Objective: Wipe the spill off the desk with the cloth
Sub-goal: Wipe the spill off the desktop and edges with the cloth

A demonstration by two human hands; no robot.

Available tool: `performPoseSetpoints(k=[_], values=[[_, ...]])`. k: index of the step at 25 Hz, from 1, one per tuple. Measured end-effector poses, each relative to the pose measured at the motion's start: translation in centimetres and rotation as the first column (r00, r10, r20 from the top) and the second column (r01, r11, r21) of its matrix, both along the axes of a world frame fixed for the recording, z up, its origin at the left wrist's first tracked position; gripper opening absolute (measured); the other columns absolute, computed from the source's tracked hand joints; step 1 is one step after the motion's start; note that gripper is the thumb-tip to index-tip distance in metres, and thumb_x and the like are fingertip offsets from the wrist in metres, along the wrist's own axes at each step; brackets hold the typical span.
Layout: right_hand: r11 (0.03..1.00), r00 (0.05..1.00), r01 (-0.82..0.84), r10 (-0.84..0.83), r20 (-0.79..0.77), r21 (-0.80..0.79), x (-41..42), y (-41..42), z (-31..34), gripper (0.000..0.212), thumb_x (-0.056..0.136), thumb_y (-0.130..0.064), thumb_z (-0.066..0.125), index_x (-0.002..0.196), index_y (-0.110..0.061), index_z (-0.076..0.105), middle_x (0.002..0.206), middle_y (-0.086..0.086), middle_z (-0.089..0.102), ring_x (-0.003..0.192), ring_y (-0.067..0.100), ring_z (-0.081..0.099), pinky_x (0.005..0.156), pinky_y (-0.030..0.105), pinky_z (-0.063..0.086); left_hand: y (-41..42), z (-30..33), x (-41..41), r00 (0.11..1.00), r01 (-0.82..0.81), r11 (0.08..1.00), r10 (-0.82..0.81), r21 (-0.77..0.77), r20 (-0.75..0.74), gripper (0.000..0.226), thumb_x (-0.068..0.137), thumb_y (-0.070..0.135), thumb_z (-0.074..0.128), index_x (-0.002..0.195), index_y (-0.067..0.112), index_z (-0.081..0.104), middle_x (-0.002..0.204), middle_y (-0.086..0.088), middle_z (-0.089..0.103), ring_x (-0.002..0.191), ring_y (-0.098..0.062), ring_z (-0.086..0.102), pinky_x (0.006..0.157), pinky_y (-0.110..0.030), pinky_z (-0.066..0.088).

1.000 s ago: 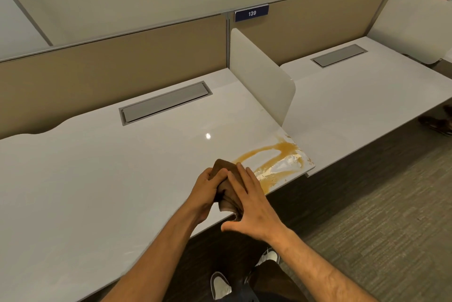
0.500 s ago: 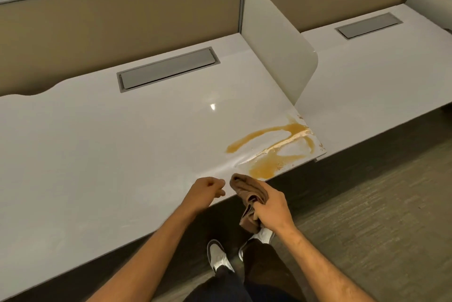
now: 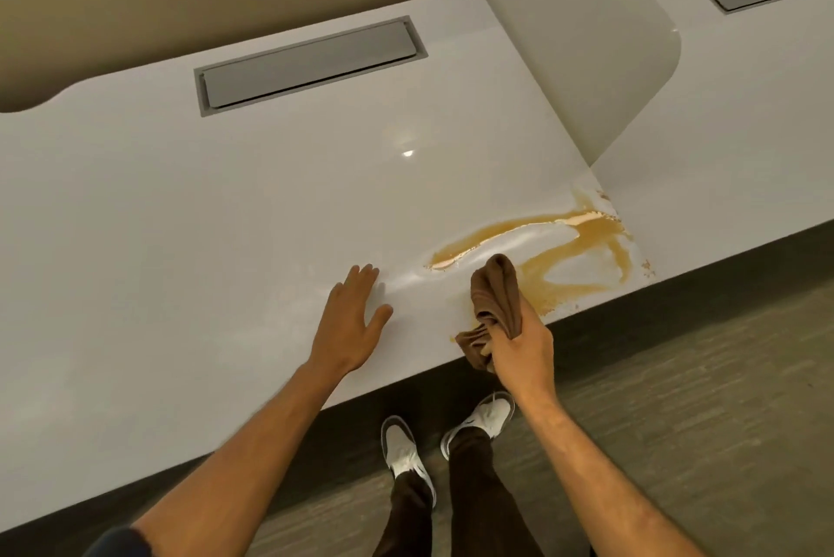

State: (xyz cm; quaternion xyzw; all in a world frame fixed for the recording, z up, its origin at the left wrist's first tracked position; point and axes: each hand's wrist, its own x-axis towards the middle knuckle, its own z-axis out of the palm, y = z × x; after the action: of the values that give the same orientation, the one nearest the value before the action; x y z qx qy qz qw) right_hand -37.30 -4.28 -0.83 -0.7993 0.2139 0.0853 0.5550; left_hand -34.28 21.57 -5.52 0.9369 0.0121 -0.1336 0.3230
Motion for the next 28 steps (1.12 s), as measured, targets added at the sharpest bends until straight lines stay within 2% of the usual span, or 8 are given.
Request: performPoseSetpoints(k=[4, 6, 7, 9, 14, 20, 26, 28], values=[[0.939, 0.974, -0.227, 0.213, -0.08, -0.257, 0.0, 2.8, -3.9, 0.085, 0.093, -0.018, 0.066, 0.157, -0.04, 0.015, 0.165, -0.007, 0.024, 0.148, 0.023, 0.033, 0.114, 0.052, 0.042, 3.7, -2.0, 1.7, 0.994, 0.093, 0.987, -0.099, 0.128, 0.043, 0.077, 0.104, 0.056, 0.032, 0.168, 0.017, 0.011, 0.175, 0.002, 0.004, 0.162, -0.015, -0.002, 0.129, -0.033, -0.005], [0.774, 0.924, -0.367, 0.366, -0.109, -0.515, -0.4, 4.3, -5.4, 0.085, 0.092, -0.029, 0.068, 0.16, -0.025, 0.016, 0.168, 0.005, 0.017, 0.155, 0.032, 0.012, 0.119, 0.056, 0.031, 4.7, -3.1, 2.0, 0.983, 0.175, 0.968, -0.18, 0.179, 0.015, 0.078, 0.105, 0.056, 0.028, 0.167, 0.018, 0.001, 0.174, 0.005, -0.006, 0.161, -0.013, -0.008, 0.131, -0.034, -0.005], [0.692, 0.907, -0.385, 0.408, -0.109, -0.611, -0.5, 4.9, -6.0, 0.085, 0.091, -0.036, 0.069, 0.159, -0.018, 0.02, 0.167, 0.012, 0.019, 0.155, 0.036, 0.011, 0.121, 0.056, 0.028, 4.9, -3.6, 2.0, 0.979, 0.198, 0.963, -0.202, 0.185, 0.005, 0.076, 0.106, 0.056, 0.025, 0.167, 0.018, -0.001, 0.173, 0.005, -0.009, 0.161, -0.013, -0.009, 0.131, -0.035, -0.005], [0.627, 0.905, -0.366, 0.412, -0.107, -0.687, -0.1, 5.6, -6.8, 0.089, 0.087, -0.039, 0.073, 0.158, -0.012, 0.025, 0.165, 0.018, 0.024, 0.153, 0.041, 0.017, 0.122, 0.054, 0.025, 5.0, -4.4, 1.9, 0.98, 0.194, 0.968, -0.2, 0.157, 0.018, 0.072, 0.106, 0.055, 0.016, 0.167, 0.018, 0.003, 0.175, 0.004, -0.007, 0.162, -0.013, -0.009, 0.132, -0.035, -0.003], [0.647, 0.925, -0.282, 0.38, -0.022, -0.708, 2.7, 6.6, -8.2, 0.093, 0.079, -0.014, 0.076, 0.157, -0.01, 0.027, 0.165, 0.017, 0.025, 0.151, 0.04, 0.022, 0.121, 0.054, 0.026, 5.3, -5.8, 1.7, 0.983, 0.148, 0.986, -0.156, 0.08, 0.097, 0.071, 0.108, 0.056, 0.006, 0.167, 0.018, 0.012, 0.176, 0.004, 0.004, 0.163, -0.009, -0.003, 0.131, -0.029, -0.003], [0.722, 0.906, -0.267, 0.414, 0.089, -0.638, 8.4, 8.8, -8.7, 0.083, 0.08, -0.001, 0.069, 0.155, -0.01, 0.034, 0.162, 0.016, 0.032, 0.151, 0.038, 0.026, 0.122, 0.047, 0.019, 5.2, -6.3, 1.7, 0.981, 0.136, 0.988, -0.145, 0.08, 0.126, 0.066, 0.109, 0.049, 0.013, 0.167, 0.017, 0.011, 0.176, 0.003, 0.005, 0.163, -0.009, -0.002, 0.13, -0.026, -0.004], [0.589, 0.704, -0.443, 0.696, 0.144, -0.676, 6.5, 10.1, -7.9, 0.073, 0.077, -0.001, 0.061, 0.149, -0.009, 0.047, 0.155, 0.013, 0.045, 0.146, 0.037, 0.037, 0.119, 0.05, 0.033, 5.2, -6.2, 1.5, 0.989, 0.043, 0.992, -0.026, -0.117, 0.143, 0.079, 0.106, 0.063, 0.005, 0.166, 0.012, 0.018, 0.174, 0.002, 0.014, 0.16, 0.003, 0.003, 0.129, -0.021, 0.0], [0.618, 0.658, -0.553, 0.735, 0.163, -0.558, 4.8, 9.6, -7.3, 0.075, 0.078, 0.004, 0.066, 0.148, -0.017, 0.048, 0.155, 0.004, 0.046, 0.147, 0.027, 0.037, 0.118, 0.045, 0.035, 5.2, -5.8, 1.5, 0.991, 0.016, 0.987, 0.005, -0.157, 0.133, 0.083, 0.105, 0.066, 0.004, 0.165, 0.011, 0.018, 0.174, 0.0, 0.016, 0.159, 0.004, 0.005, 0.13, -0.021, 0.001]])
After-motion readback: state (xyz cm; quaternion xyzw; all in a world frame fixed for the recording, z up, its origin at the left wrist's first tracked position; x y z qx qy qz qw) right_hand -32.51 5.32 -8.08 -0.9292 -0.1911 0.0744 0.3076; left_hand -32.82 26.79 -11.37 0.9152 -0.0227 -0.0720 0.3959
